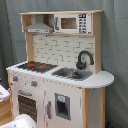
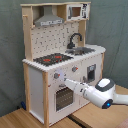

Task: Play with the kitchen

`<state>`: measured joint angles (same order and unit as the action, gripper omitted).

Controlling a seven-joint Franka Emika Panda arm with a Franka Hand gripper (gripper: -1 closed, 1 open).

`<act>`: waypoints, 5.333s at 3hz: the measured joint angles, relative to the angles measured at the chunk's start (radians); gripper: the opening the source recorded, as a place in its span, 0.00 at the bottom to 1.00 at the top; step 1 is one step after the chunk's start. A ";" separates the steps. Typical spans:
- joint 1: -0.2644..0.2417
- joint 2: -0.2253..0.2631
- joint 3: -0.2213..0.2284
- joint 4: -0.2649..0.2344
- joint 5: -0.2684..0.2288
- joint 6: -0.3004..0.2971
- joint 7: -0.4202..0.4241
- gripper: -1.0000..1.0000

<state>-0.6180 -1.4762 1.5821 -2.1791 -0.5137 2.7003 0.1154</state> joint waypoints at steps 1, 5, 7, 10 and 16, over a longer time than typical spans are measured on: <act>-0.066 -0.002 0.001 0.026 -0.013 0.085 0.003 1.00; -0.334 -0.011 -0.006 0.190 -0.012 0.266 0.118 1.00; -0.334 -0.011 -0.013 0.189 -0.012 0.263 0.146 0.00; -0.327 -0.011 -0.018 0.181 -0.156 0.255 -0.162 0.00; -0.226 -0.007 -0.007 0.167 -0.349 0.219 -0.159 1.00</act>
<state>-0.8436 -1.4831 1.5754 -2.0120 -0.8625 2.9195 -0.0433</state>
